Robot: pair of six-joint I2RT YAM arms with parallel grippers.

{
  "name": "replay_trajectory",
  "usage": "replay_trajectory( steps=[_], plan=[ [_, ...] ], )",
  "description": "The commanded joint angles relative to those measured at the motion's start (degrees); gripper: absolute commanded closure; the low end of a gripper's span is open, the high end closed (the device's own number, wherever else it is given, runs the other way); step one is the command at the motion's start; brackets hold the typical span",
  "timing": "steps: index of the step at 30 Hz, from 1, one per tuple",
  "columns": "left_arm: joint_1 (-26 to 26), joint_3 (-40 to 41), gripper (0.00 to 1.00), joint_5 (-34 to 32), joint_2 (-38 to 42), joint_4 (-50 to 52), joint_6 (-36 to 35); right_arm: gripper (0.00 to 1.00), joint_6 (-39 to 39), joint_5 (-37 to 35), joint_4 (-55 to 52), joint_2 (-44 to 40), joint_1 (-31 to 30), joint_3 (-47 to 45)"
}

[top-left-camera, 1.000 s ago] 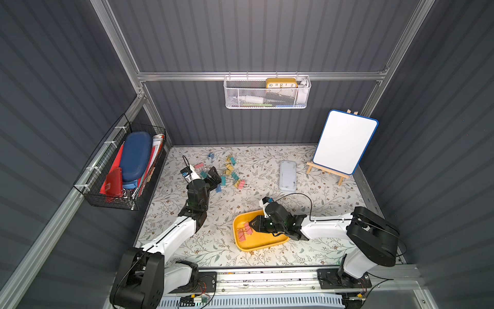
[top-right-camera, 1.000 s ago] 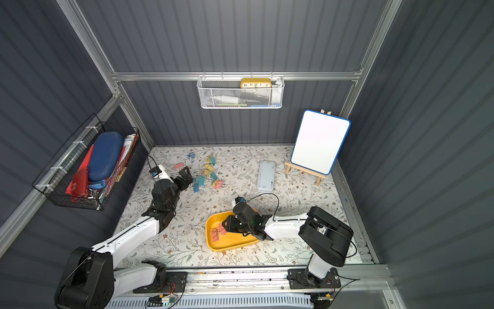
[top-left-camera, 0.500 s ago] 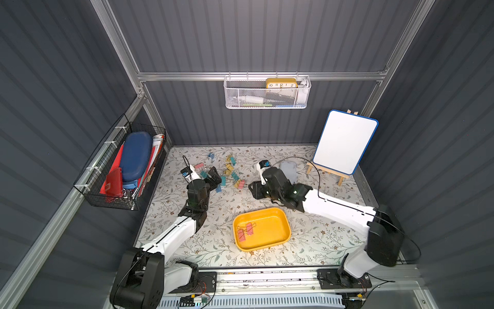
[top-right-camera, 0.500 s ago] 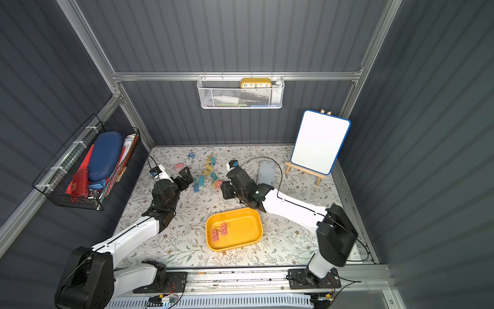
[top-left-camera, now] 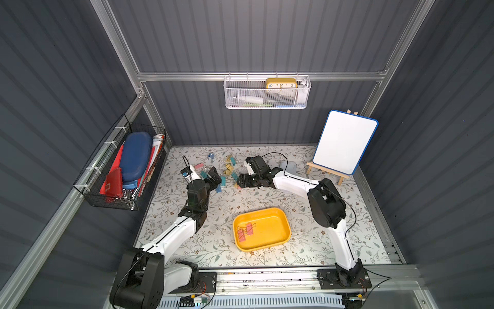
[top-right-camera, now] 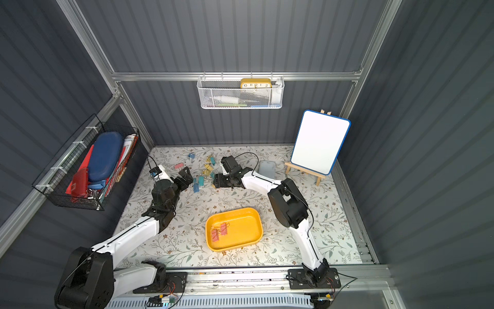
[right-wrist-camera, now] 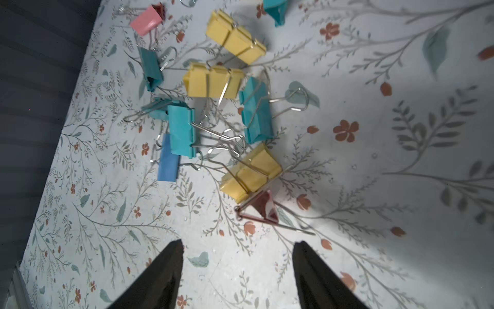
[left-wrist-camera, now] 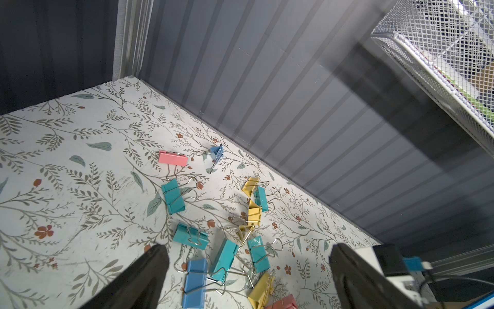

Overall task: Put the binder clips in the storage box
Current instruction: Pick up the binder clip at the center of the board.

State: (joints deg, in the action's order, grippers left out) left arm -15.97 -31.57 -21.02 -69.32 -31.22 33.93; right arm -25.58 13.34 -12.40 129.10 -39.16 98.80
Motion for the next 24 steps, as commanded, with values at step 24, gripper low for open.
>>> replay_trajectory(
  steps=[24],
  plan=[
    [0.1,-0.2,0.01,0.8,-0.2,-0.8,-0.6,0.22,10.4,7.8,8.3,-0.6,5.8,-4.3]
  ],
)
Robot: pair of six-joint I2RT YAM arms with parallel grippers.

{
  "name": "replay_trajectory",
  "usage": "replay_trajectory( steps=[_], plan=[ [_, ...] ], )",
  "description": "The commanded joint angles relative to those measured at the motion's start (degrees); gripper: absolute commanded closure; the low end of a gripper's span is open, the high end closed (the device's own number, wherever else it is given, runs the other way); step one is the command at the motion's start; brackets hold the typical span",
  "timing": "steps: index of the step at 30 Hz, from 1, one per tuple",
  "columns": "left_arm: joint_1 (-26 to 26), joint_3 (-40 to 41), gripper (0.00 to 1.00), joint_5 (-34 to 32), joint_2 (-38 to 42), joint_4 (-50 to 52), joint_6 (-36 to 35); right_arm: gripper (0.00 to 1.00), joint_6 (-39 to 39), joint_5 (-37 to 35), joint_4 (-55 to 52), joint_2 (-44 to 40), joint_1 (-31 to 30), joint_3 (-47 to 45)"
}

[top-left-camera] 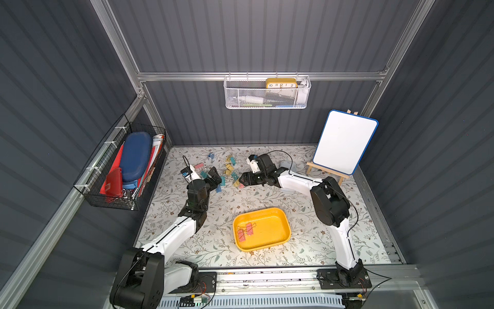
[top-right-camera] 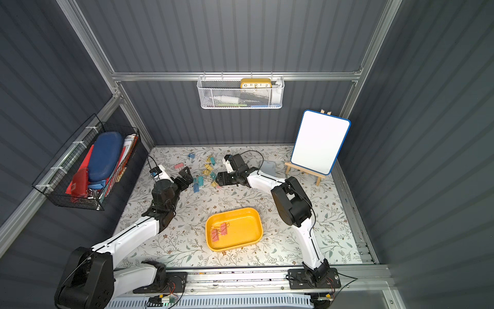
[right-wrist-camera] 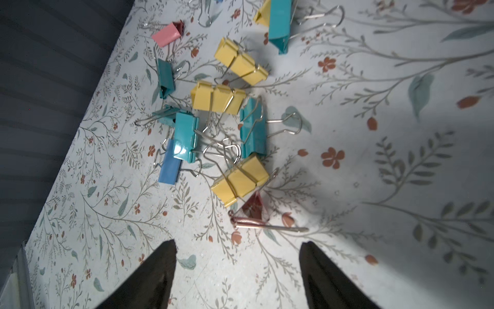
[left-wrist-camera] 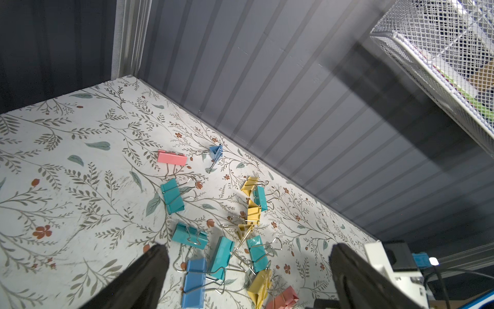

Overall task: Put the binder clips in the storage box
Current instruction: Pick up the binder clip at the center of the board.

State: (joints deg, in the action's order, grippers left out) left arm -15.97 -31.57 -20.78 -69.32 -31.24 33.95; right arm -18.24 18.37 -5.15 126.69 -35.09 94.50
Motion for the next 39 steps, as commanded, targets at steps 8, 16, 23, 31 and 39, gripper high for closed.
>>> replay_trajectory(
  steps=[8,16,23,31,39],
  plan=[
    [0.1,-0.2,0.01,0.2,-0.3,-0.5,-0.7,0.24,-1.3,12.0,6.2,7.9,3.4,2.4],
    [0.1,-0.4,0.01,0.2,-0.6,-0.5,-0.7,0.36,-5.7,17.4,13.7,9.2,3.4,-1.5],
    [0.1,-0.6,0.01,0.6,-1.0,-0.5,-0.5,0.45,-6.7,19.4,16.7,9.1,2.8,-3.4],
    [0.1,-0.5,0.01,0.5,-0.8,-0.5,-0.5,0.47,-6.6,18.7,16.0,11.1,1.8,-1.6],
    [0.1,-0.5,0.01,0.6,-0.8,-0.6,-0.6,0.53,-4.5,16.8,13.6,10.4,0.2,-1.2]
  ],
)
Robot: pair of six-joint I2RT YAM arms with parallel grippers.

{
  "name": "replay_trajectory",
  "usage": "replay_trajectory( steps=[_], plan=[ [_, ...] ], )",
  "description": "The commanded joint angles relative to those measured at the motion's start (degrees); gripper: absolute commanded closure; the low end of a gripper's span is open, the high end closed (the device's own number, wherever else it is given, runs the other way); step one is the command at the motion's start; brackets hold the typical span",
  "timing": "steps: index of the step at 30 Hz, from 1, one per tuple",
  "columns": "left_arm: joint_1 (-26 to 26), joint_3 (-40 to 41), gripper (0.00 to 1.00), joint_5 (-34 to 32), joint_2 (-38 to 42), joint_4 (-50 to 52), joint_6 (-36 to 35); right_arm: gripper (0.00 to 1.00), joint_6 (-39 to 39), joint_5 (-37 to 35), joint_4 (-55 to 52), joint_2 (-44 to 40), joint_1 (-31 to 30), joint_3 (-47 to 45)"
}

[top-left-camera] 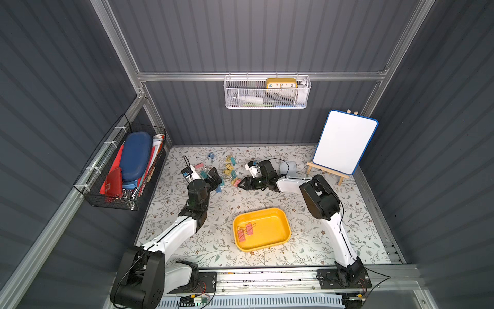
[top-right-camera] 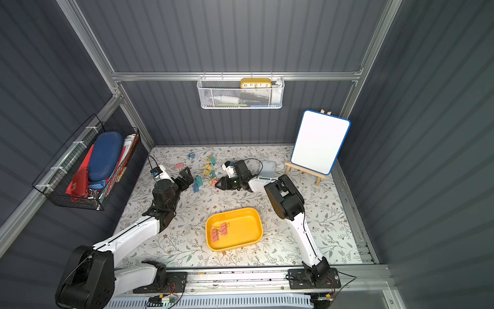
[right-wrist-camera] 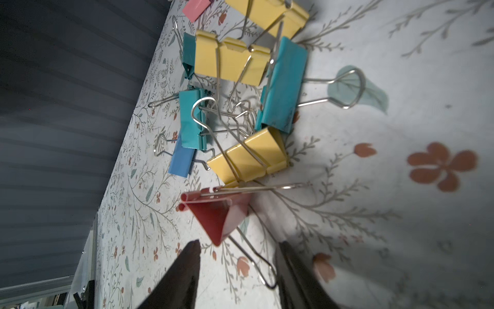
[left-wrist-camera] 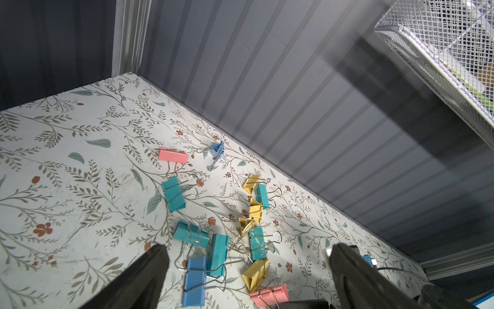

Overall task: Put the binder clips in the storage box
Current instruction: Pick up the binder clip at the center of the board.

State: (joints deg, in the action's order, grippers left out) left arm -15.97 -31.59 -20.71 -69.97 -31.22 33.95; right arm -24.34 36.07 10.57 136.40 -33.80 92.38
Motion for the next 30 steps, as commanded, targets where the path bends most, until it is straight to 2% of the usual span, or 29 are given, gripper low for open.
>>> replay_trajectory(
  steps=[1,7,15,19,24,27,30],
  plan=[
    [0.1,-0.5,0.01,0.6,-0.2,-0.5,-0.5,0.54,1.8,-1.7,-2.4,0.3,-1.5,0.4],
    [0.1,-0.5,0.01,0.6,-0.2,-0.5,-0.5,0.62,1.9,-5.2,-2.6,-0.8,-2.5,-1.7],
    [0.2,-0.5,0.01,0.1,0.4,-0.2,-0.9,0.91,2.1,-6.8,-4.2,-1.9,-3.0,-2.3],
    [0.1,0.0,0.01,-0.5,1.2,-0.3,-1.3,0.99,2.0,-6.3,-3.9,-5.8,-3.3,-4.6],
    [0.1,0.2,0.01,0.5,0.8,-1.0,-1.6,1.0,2.4,-4.3,-6.7,-17.1,-3.3,-10.6],
    [0.1,0.0,0.01,0.6,0.7,-1.0,-2.4,1.0,4.1,-2.7,-15.0,-25.4,-3.6,-14.0],
    [0.1,0.1,0.01,0.8,0.9,-1.2,-3.1,1.0,6.9,-4.0,-24.3,-34.6,-5.6,-18.5]
  ],
)
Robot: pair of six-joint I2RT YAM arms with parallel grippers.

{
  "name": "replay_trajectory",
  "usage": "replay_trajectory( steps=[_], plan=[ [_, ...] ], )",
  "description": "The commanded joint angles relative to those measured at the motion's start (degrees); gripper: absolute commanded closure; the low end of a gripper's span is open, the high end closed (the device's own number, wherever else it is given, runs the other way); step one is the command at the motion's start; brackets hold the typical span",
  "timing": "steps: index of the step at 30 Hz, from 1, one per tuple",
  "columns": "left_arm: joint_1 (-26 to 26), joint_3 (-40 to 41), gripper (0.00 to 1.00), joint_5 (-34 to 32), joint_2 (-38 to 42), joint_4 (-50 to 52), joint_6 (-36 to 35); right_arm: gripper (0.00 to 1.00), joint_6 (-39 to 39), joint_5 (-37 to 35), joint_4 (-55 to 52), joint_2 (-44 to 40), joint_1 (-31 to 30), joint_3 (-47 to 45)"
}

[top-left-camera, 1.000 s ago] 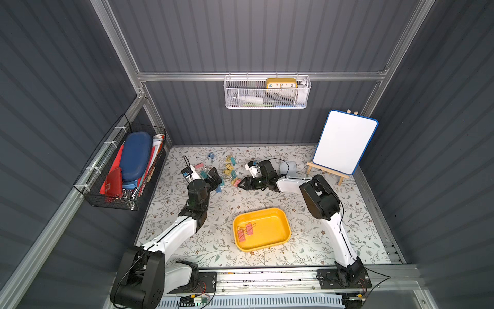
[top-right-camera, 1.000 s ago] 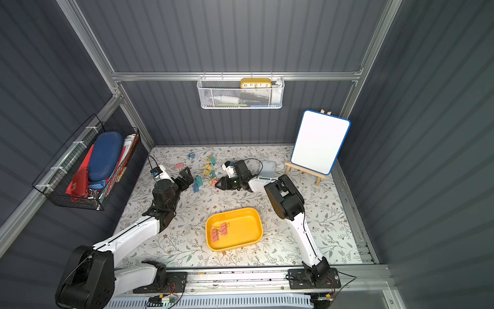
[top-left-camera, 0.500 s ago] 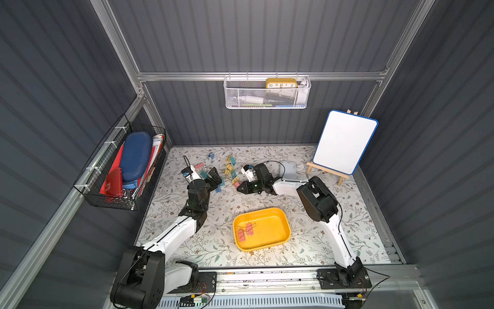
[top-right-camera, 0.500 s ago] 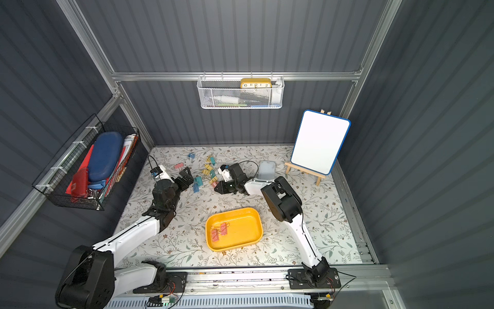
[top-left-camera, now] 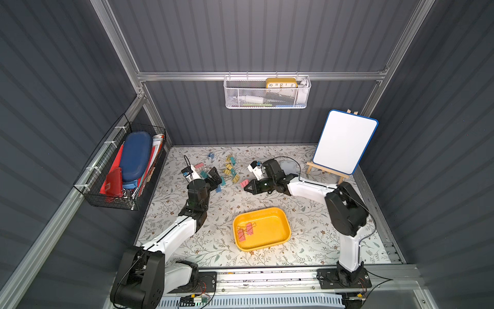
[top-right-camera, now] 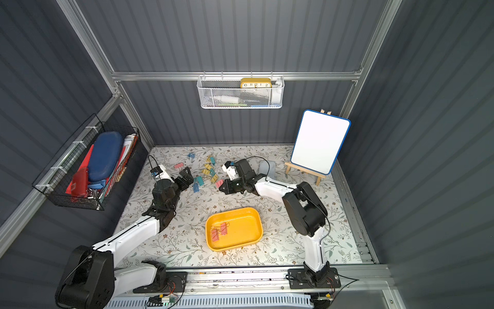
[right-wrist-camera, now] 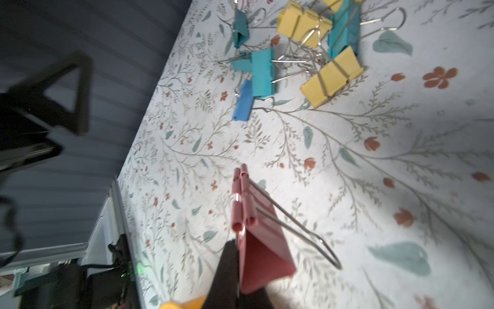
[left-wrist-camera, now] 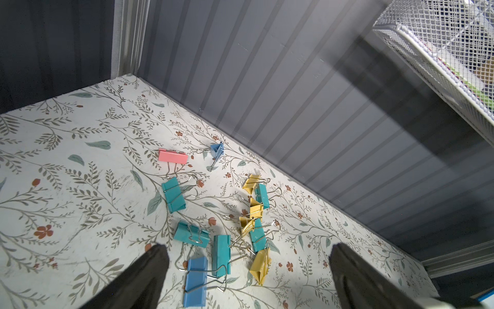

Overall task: Put the binder clips in the storage box
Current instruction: Pick up the binder clip at the center of the board, then place the binder clip in the storage box.

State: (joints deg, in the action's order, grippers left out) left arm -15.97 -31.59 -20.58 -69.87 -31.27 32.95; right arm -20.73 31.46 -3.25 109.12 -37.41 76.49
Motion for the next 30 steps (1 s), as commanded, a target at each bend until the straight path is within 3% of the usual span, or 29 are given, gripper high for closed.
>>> replay_trajectory(
  steps=[1,6,14,19,27,30],
  plan=[
    [0.1,0.2,0.01,0.7,0.8,-1.3,-2.2,1.0,4.1,0.2,-13.7,-9.8,-2.8,-3.7],
    [0.1,-0.1,0.01,1.5,0.7,-1.0,-3.0,1.0,6.9,1.9,-32.9,-18.3,-8.4,-5.3],
    [0.1,0.4,0.01,3.5,0.8,-2.4,-3.2,1.0,8.5,6.7,-51.2,-19.9,-14.4,-5.4],
    [0.1,2.5,0.01,9.5,2.2,-6.3,-4.5,1.0,9.2,5.2,-52.3,-15.3,-15.7,-4.9],
    [0.1,1.6,0.01,11.5,0.9,-6.2,-6.1,1.0,10.3,2.7,-48.6,-6.7,-16.4,0.3],
    [0.1,1.4,0.01,11.7,0.2,-6.0,-6.3,0.95,10.1,3.4,-47.2,-4.7,-16.5,1.1]
  ],
)
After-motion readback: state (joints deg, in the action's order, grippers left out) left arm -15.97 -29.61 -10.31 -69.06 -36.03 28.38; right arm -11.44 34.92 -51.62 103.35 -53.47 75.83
